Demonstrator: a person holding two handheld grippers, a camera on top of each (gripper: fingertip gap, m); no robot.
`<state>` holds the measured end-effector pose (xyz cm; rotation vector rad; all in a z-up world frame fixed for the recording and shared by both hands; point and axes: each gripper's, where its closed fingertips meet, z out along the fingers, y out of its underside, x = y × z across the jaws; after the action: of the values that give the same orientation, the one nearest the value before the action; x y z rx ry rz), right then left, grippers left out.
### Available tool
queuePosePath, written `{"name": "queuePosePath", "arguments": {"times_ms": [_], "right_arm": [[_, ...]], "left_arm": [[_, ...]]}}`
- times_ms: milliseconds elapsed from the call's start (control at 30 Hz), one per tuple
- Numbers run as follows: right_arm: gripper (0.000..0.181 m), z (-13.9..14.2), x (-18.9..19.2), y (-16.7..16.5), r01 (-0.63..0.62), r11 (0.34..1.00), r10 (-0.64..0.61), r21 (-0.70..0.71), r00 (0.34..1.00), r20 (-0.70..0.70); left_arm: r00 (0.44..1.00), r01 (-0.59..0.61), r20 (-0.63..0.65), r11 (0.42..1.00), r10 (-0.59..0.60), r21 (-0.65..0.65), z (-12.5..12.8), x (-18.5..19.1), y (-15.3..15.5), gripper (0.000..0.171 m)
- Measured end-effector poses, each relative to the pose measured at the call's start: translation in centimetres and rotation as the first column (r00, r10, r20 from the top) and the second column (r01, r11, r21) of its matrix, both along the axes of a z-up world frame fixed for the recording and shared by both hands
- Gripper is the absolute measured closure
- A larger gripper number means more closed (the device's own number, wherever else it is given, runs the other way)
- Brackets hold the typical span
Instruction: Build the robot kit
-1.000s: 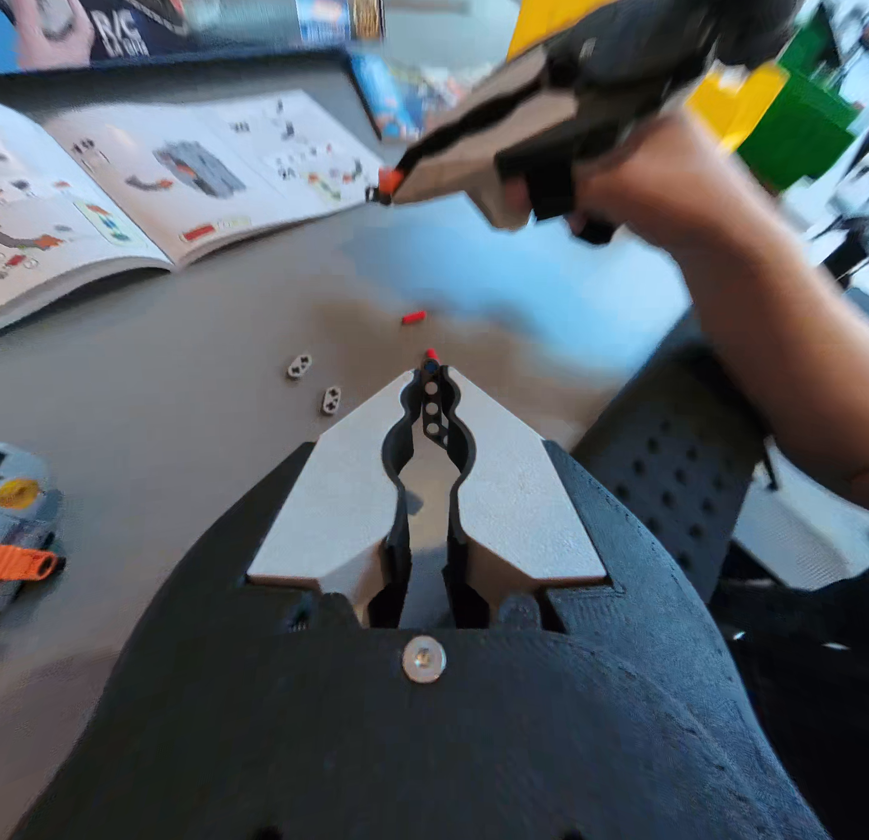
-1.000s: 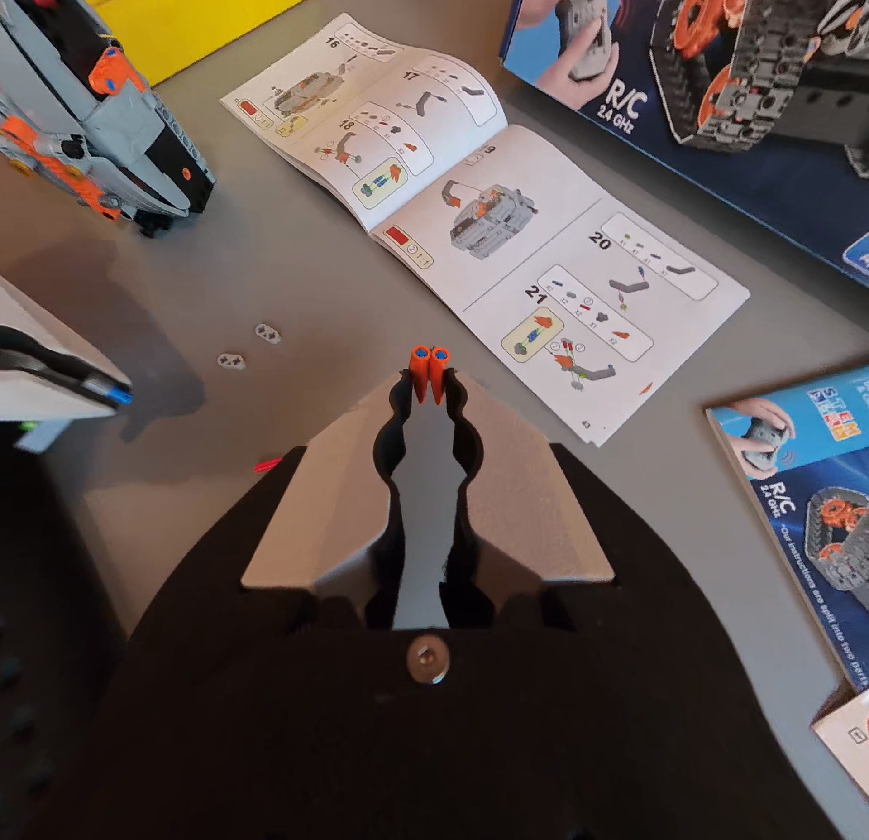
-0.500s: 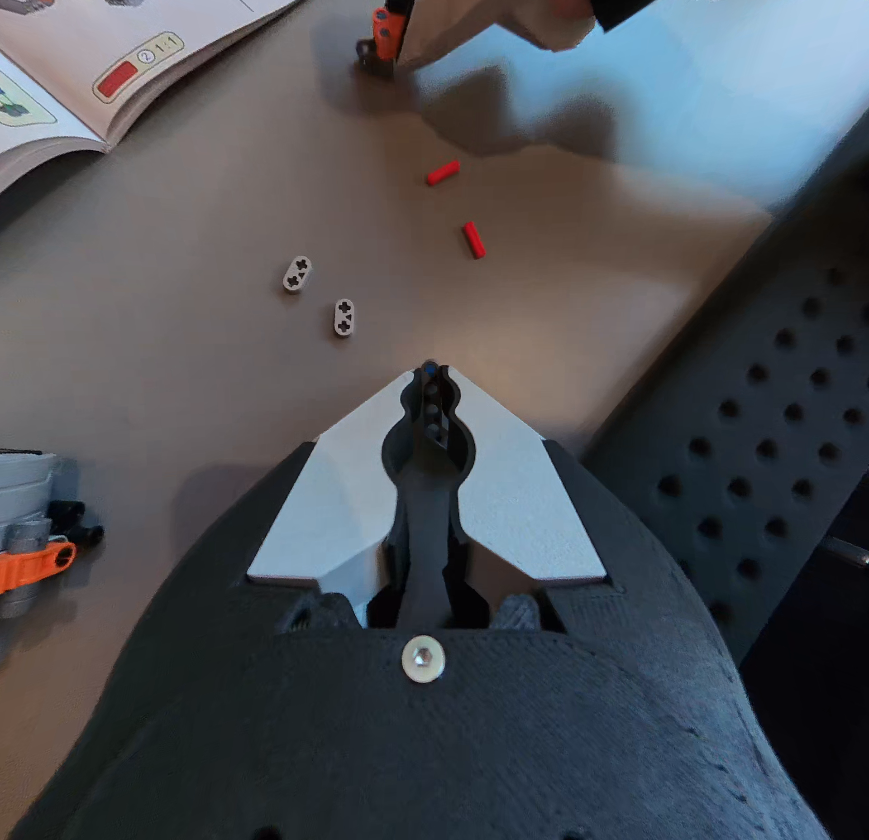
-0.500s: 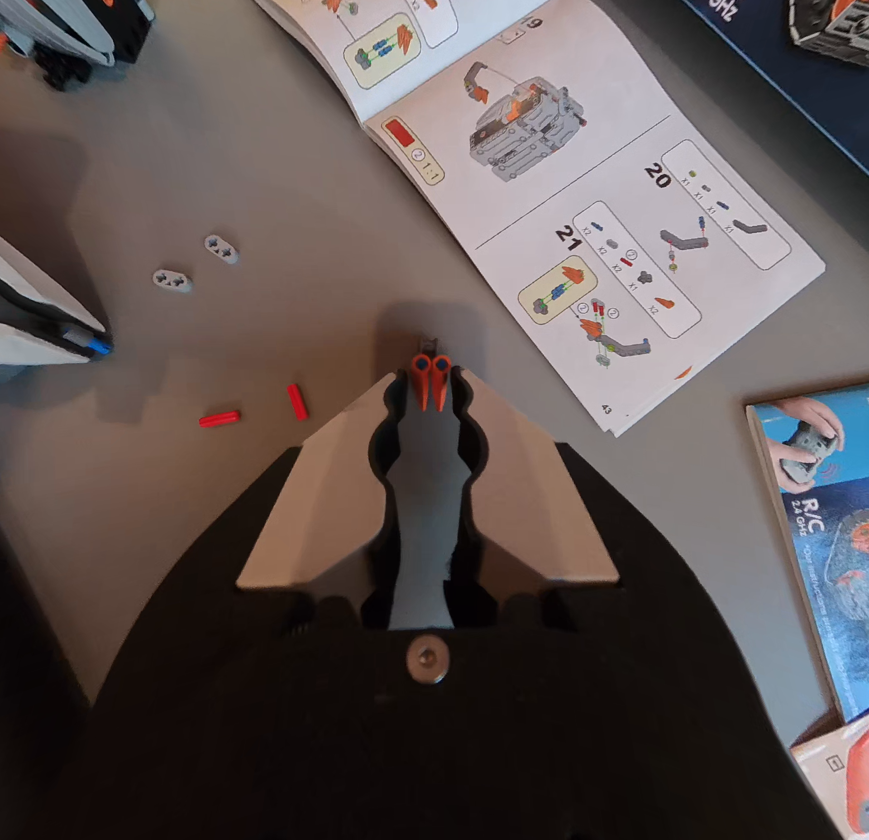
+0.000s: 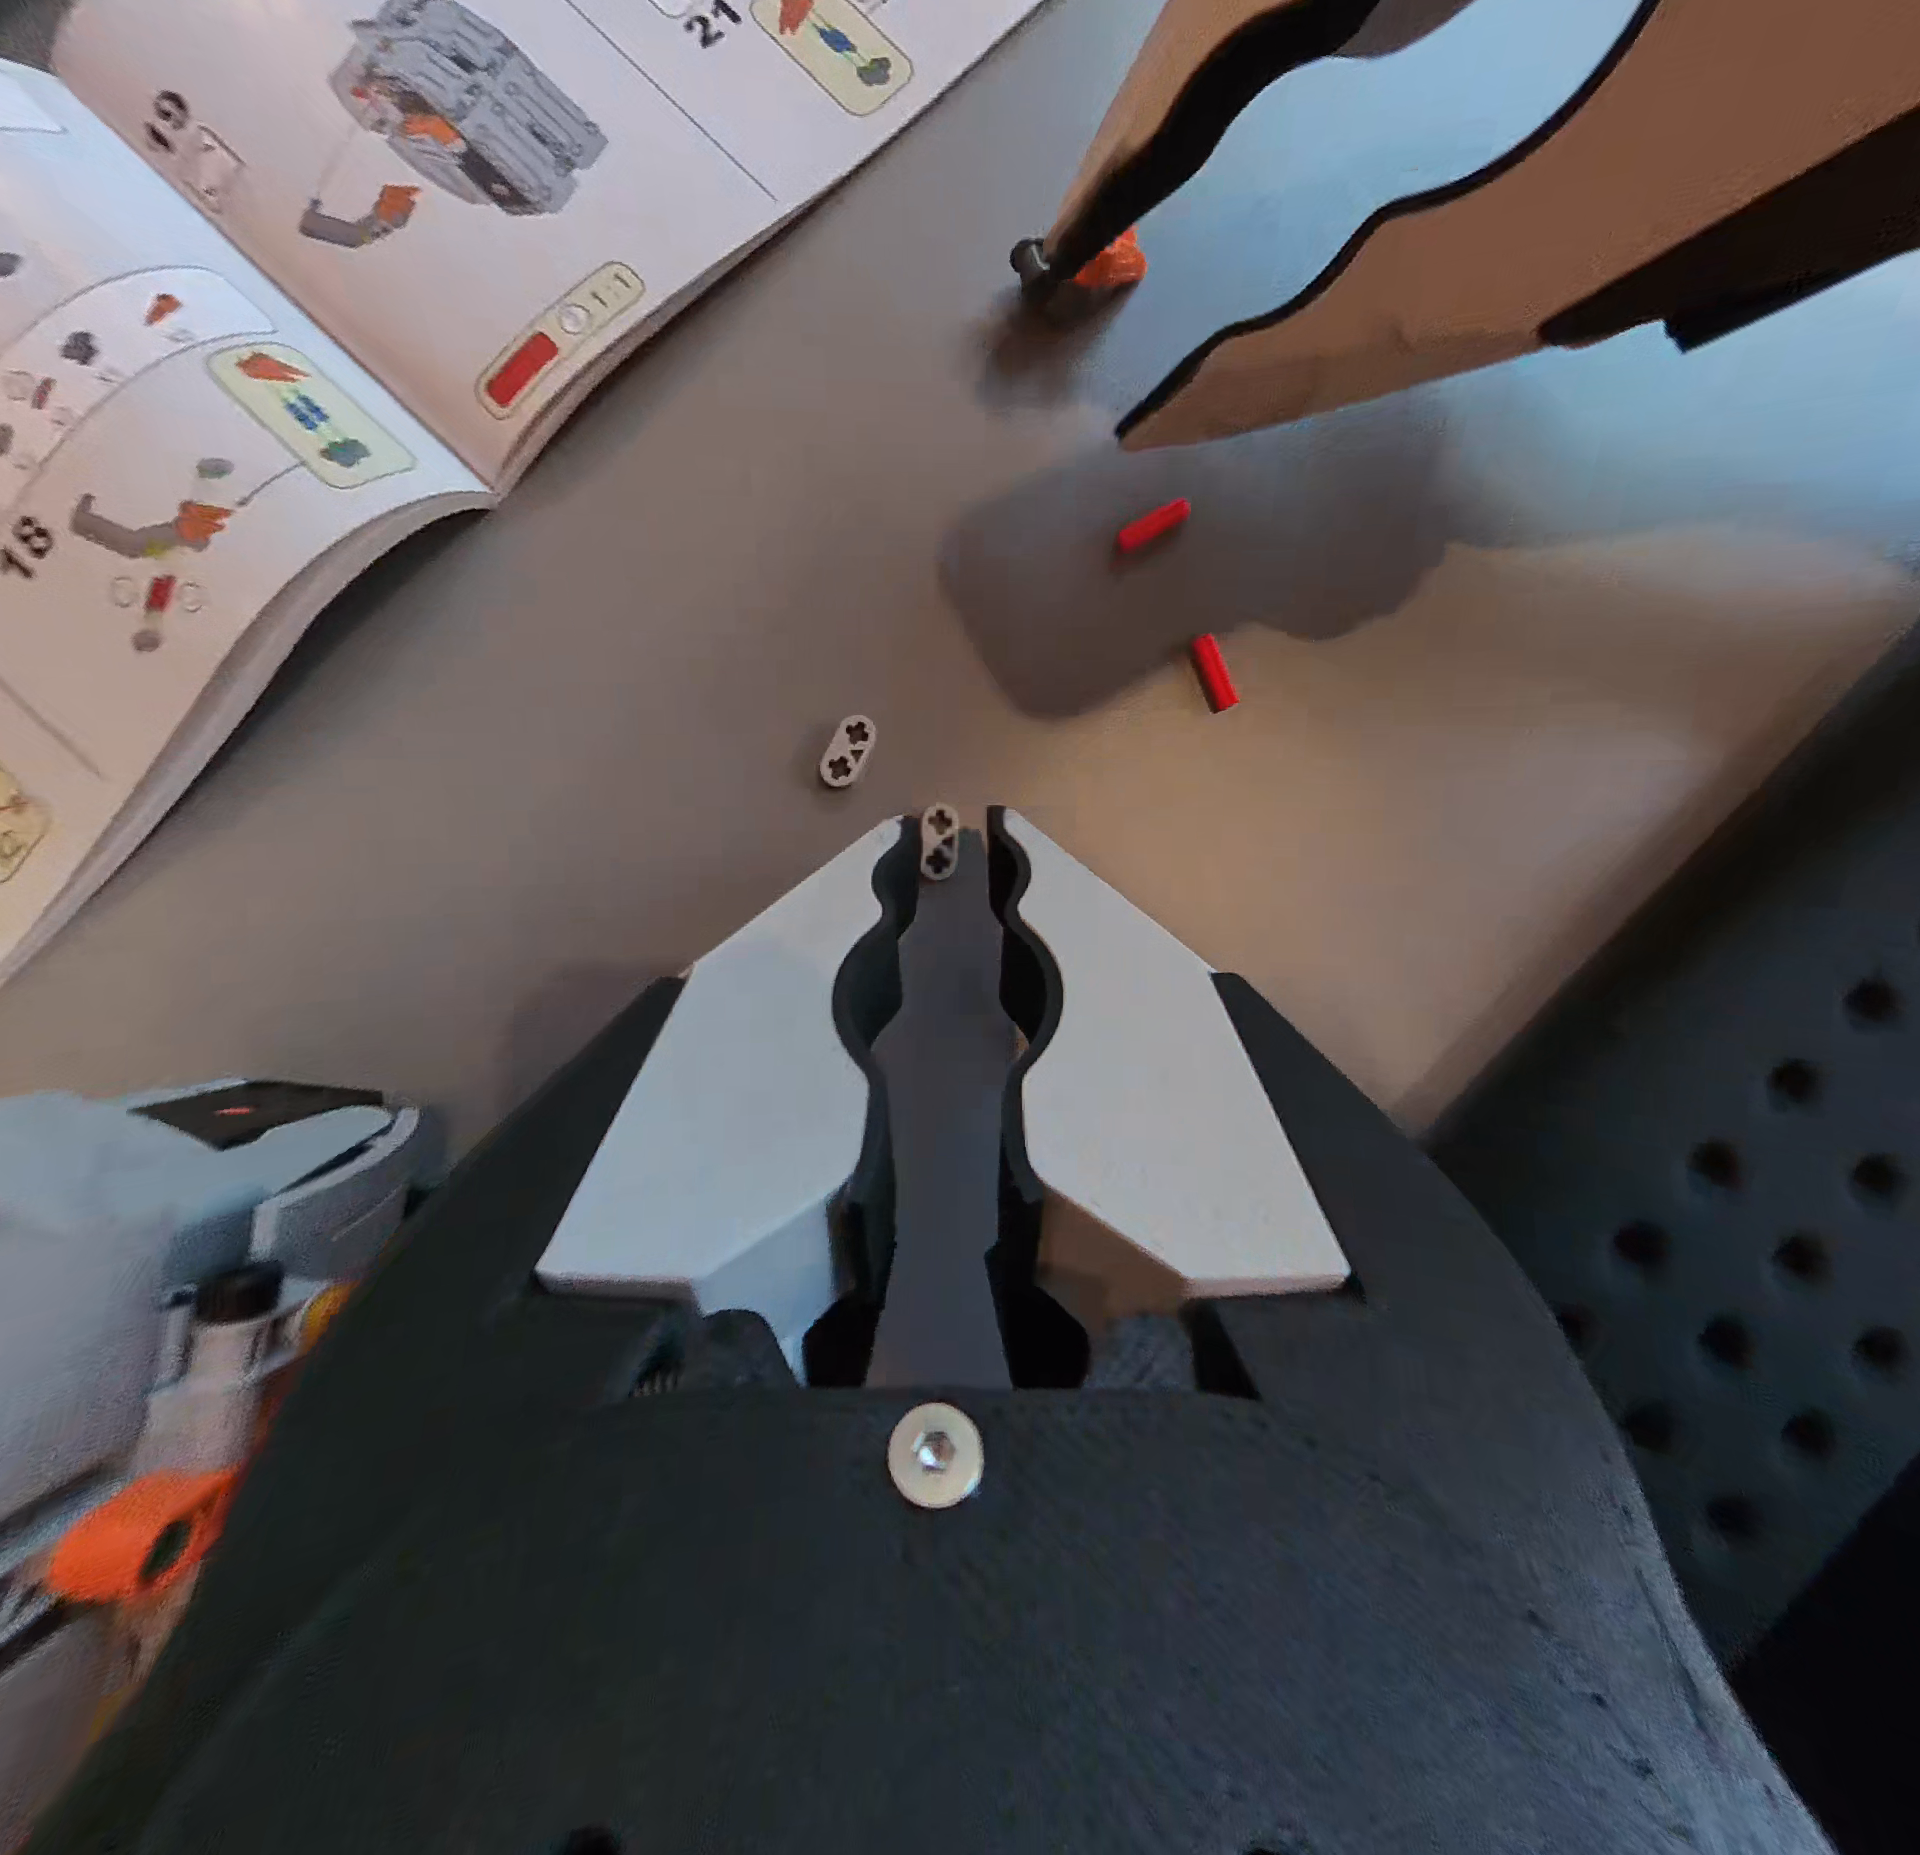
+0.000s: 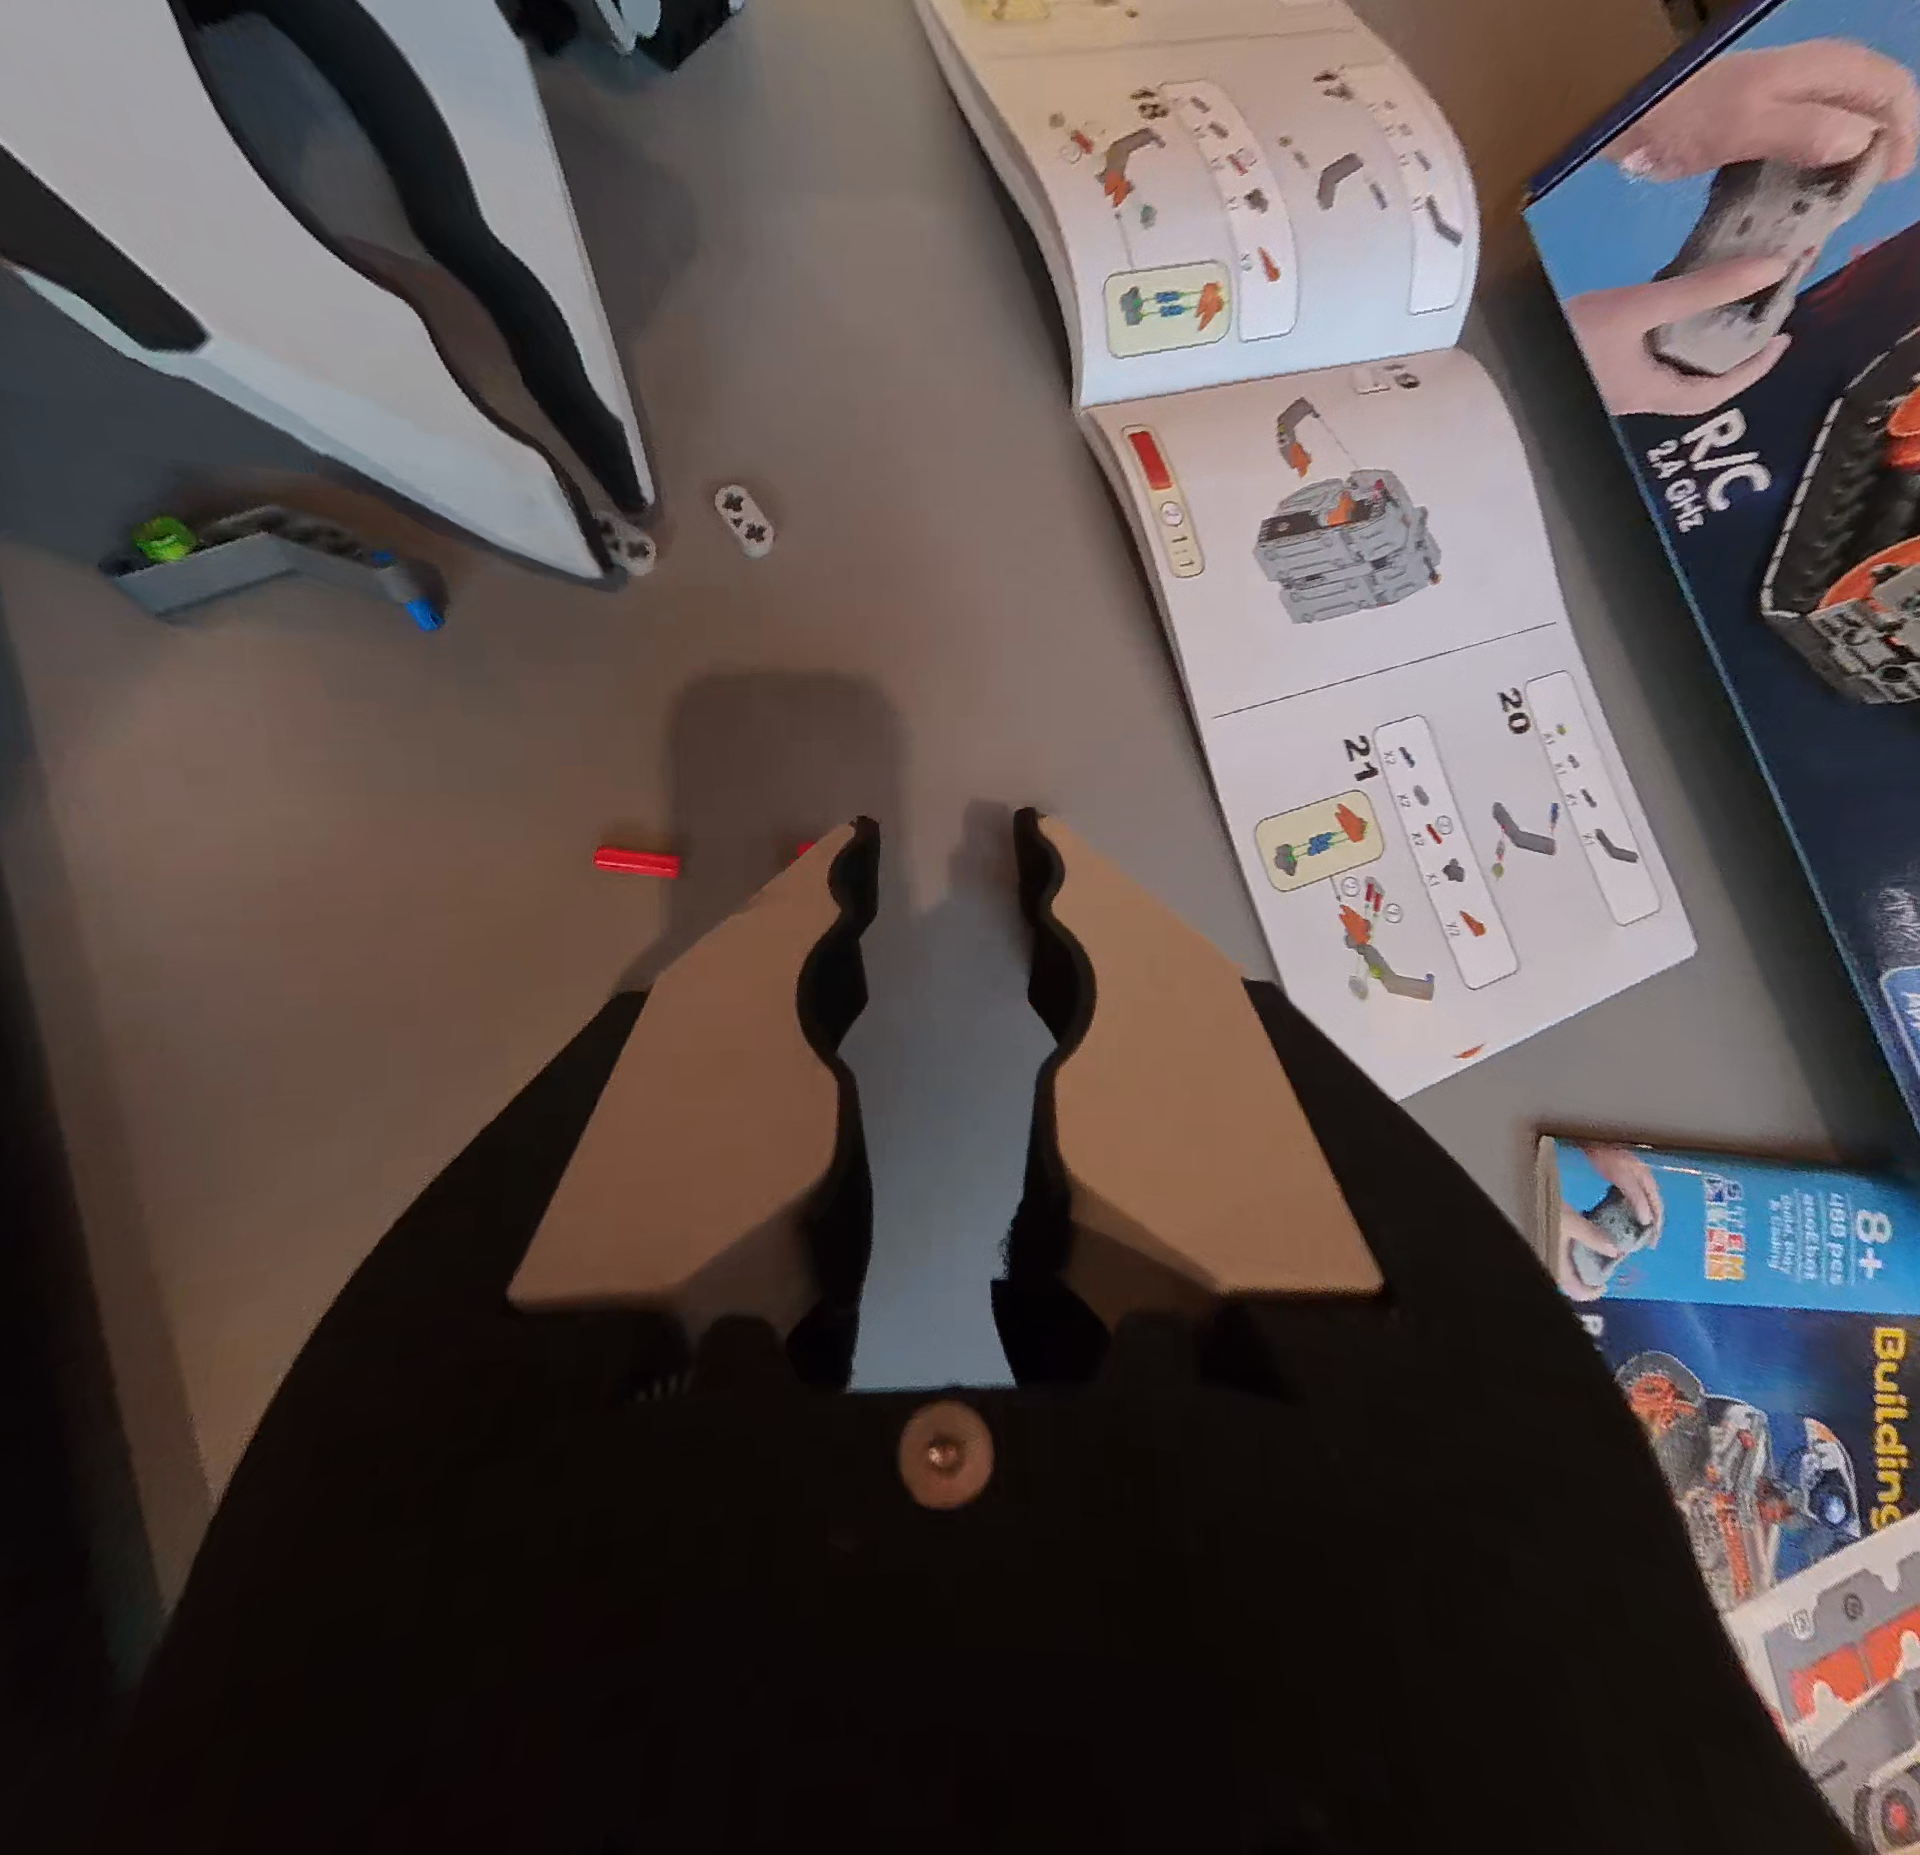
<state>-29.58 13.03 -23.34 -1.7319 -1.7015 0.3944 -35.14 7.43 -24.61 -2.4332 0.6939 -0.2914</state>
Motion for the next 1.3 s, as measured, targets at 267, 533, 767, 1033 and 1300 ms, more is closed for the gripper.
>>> {"name": "queuePosePath", "arguments": {"times_ms": [267, 533, 767, 1033, 1300], "right_arm": [[0.156, 0.5, 0.1, -0.5, -0.013, 0.999, 0.012, -0.036, 1.0, -0.022], [0.164, -0.3, 1.1, -5.9, -0.359, 0.929, 0.357, -0.096, 0.933, -0.03], [0.162, -0.4, -0.4, -6.7, -0.497, 0.864, 0.492, -0.084, 0.868, -0.069], [0.166, -2.2, 0.3, -6.5, -0.552, 0.811, 0.566, -0.194, 0.824, 0.022], [0.173, -2.2, 0.5, -7.3, -0.518, 0.816, 0.529, -0.256, 0.848, -0.027]], "left_arm": [[0.999, 0.004, -0.047, 1.0, -0.004, 0.009, -1.1, -0.5, 0.3, 0.165], [0.987, 0.002, 0.159, 0.999, -0.008, 0.041, 0.8, 0.3, -0.2, 0.166], [0.877, 0.02, 0.48, 1.0, -0.013, -0.009, 5.0, 1.3, -2.8, 0.166], [0.883, 0.004, 0.469, 0.999, -0.019, 0.033, 5.6, 1.1, -3.7, 0.166], [0.893, -0.025, 0.45, 1.0, 0.018, 0.01, 5.0, 0.8, -4.1, 0.166]]}}
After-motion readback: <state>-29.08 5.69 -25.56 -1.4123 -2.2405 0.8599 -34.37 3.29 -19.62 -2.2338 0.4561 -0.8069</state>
